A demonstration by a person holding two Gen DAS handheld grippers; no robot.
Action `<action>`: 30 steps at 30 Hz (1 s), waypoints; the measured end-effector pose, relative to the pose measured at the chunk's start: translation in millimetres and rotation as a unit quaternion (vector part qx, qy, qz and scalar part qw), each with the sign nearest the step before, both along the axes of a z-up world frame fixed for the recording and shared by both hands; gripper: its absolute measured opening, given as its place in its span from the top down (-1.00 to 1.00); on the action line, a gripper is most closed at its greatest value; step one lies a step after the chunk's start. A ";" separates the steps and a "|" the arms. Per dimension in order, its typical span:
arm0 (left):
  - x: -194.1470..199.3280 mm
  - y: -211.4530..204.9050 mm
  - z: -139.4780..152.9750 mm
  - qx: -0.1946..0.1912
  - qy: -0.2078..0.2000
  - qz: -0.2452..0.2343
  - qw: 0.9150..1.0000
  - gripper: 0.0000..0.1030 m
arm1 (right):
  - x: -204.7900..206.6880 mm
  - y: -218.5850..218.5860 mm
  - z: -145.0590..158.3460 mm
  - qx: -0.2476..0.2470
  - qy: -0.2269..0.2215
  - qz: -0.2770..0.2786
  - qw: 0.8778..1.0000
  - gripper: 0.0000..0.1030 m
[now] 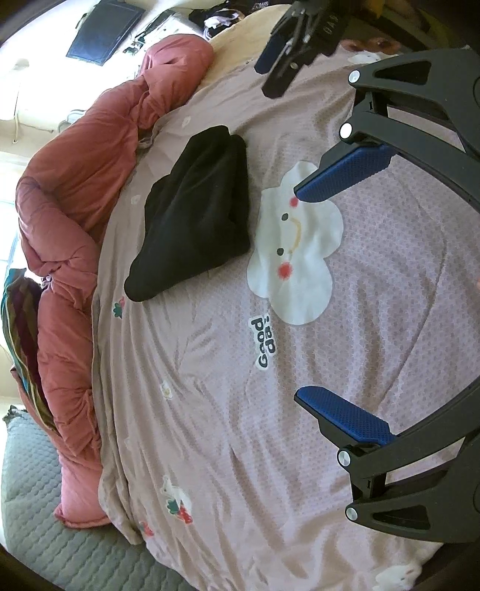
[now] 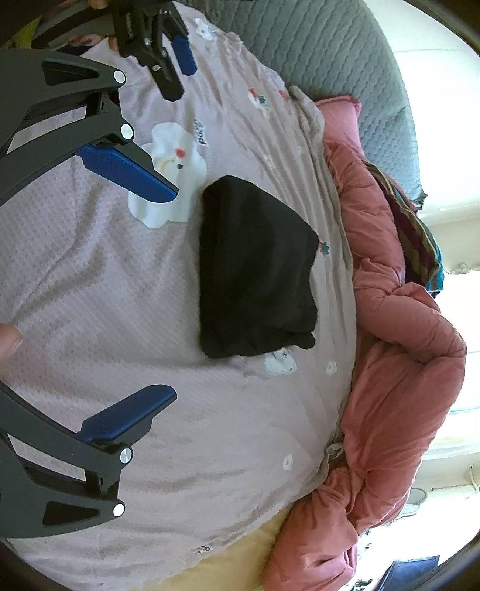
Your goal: Fold small clothes
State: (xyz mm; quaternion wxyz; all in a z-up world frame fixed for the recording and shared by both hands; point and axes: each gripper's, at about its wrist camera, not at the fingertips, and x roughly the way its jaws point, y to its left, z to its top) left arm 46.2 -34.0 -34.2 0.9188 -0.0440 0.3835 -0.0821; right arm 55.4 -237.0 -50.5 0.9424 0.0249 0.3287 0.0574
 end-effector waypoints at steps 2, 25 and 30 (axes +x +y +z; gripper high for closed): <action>0.3 -1.3 -1.6 0.001 0.004 -0.001 1.000 -0.81 | 0.7 2.5 -3.2 0.002 0.006 0.001 1.000 -0.91; -0.6 -0.3 -2.7 0.015 0.010 0.011 1.000 -0.81 | 2.5 5.0 -5.5 0.003 0.013 0.002 1.000 -0.91; -0.9 0.3 -2.5 0.018 0.010 0.013 1.000 -0.81 | 3.2 4.9 -5.8 0.004 0.014 0.002 1.000 -0.91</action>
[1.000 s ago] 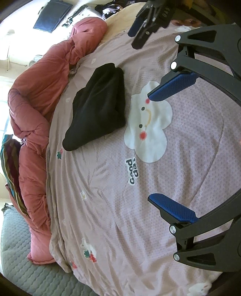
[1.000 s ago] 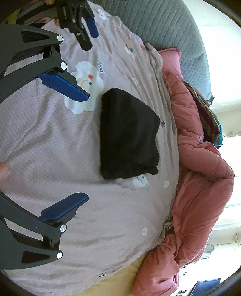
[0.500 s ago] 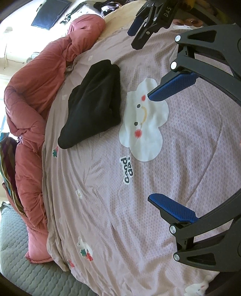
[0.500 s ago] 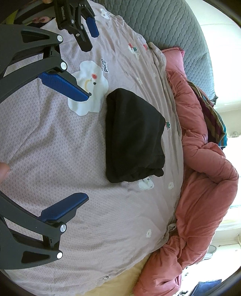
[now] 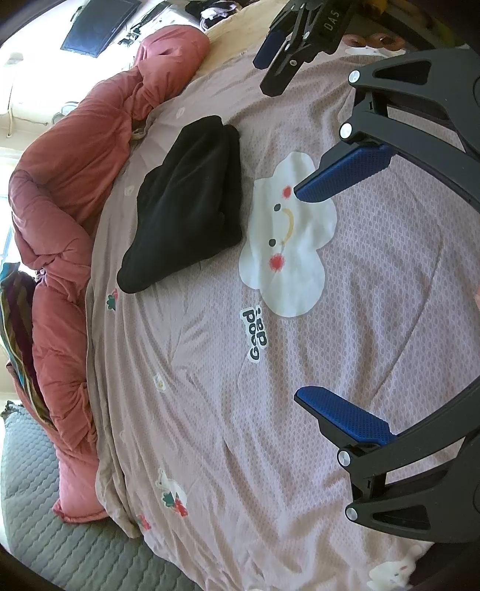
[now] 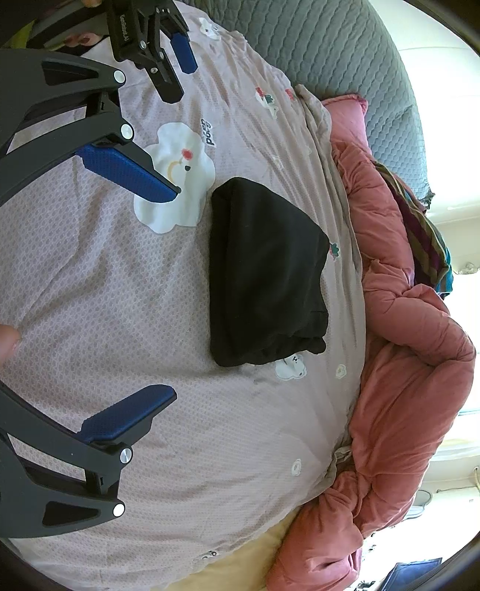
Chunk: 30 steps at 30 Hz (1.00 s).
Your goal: Fold small clothes
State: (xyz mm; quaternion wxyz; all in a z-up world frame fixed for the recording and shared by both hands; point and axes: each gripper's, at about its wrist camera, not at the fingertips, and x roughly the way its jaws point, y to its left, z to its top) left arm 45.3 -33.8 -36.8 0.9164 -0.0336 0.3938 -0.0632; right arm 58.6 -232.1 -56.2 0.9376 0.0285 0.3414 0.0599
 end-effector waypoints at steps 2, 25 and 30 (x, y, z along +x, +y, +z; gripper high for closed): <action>0.0 0.2 0.2 0.002 0.000 0.001 1.000 -0.81 | 0.2 0.0 0.0 0.000 -0.001 0.000 1.000 -0.91; -0.8 0.1 1.3 0.006 -0.004 0.003 1.000 -0.81 | 0.5 -0.4 -1.2 -0.001 0.000 -0.002 1.000 -0.91; -0.7 0.4 1.3 0.006 -0.002 0.005 1.000 -0.82 | -0.9 -0.2 -4.1 -0.002 0.001 -0.003 1.000 -0.91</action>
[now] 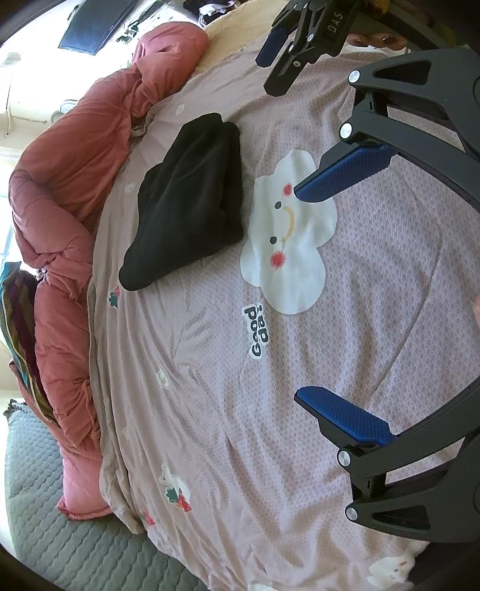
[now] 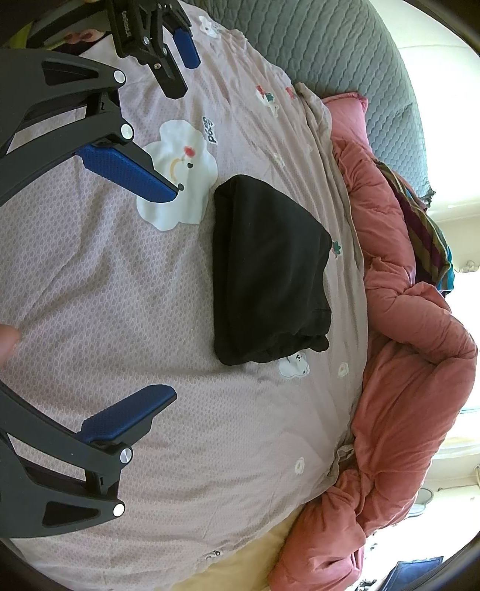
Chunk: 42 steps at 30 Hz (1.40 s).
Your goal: Fold small clothes
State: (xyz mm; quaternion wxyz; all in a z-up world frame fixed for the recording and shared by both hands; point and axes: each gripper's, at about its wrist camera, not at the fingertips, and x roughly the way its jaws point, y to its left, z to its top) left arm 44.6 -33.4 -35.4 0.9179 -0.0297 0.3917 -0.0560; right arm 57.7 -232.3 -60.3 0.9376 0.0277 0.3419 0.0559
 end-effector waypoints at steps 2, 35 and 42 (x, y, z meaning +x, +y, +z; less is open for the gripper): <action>0.3 0.2 0.6 0.002 0.000 0.002 1.000 -0.82 | -0.2 0.2 -0.1 0.001 -0.001 0.000 1.000 -0.91; 0.1 4.7 -0.2 0.001 0.006 0.001 1.000 -0.82 | -0.8 -2.2 0.0 -0.001 0.003 -0.004 1.000 -0.91; 3.5 10.2 -3.8 -0.008 0.014 -0.002 1.000 -0.82 | 4.2 -8.4 -3.0 -0.001 0.007 -0.023 1.000 -0.91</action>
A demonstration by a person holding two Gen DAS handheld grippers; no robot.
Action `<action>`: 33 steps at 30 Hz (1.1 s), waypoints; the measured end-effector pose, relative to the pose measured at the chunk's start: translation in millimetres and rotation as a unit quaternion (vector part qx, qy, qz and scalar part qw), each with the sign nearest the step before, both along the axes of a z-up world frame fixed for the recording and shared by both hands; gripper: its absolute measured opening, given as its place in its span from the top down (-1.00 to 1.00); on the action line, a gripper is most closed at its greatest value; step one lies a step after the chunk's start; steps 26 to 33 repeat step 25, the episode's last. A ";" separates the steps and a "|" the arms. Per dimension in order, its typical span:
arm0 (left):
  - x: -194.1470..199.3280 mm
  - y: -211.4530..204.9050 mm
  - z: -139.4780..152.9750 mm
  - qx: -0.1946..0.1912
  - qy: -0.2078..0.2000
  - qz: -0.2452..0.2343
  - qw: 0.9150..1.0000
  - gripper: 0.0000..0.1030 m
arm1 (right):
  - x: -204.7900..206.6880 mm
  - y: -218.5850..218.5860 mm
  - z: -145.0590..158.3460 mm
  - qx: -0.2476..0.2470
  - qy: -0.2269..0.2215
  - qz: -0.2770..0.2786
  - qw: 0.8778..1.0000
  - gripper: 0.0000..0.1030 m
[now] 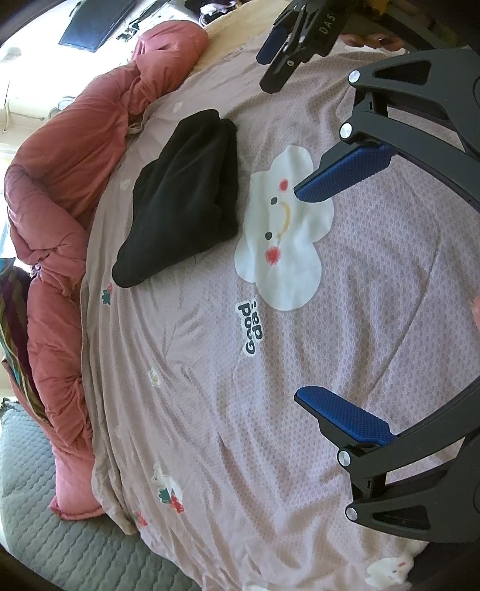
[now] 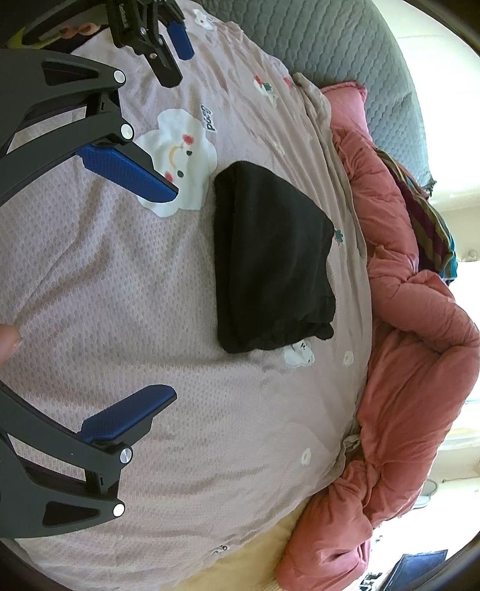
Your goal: Fold small clothes
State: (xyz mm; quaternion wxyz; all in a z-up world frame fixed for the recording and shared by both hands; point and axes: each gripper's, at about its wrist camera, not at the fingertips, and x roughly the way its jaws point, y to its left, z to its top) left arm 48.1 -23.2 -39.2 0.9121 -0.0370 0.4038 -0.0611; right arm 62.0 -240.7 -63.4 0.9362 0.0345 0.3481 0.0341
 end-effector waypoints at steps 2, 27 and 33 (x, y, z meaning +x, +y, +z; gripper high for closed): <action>0.8 0.0 -0.9 -0.003 0.002 -0.001 1.000 -0.82 | 1.0 -2.8 0.6 -0.004 -0.001 -0.008 1.000 -0.91; 70.2 244.1 -16.6 -0.013 0.065 0.280 0.958 -0.82 | -157.4 -309.9 -33.5 -0.065 0.036 -0.564 0.823 -0.91; 70.2 244.1 -16.6 -0.013 0.065 0.280 0.958 -0.82 | -157.4 -309.9 -33.5 -0.065 0.036 -0.564 0.823 -0.91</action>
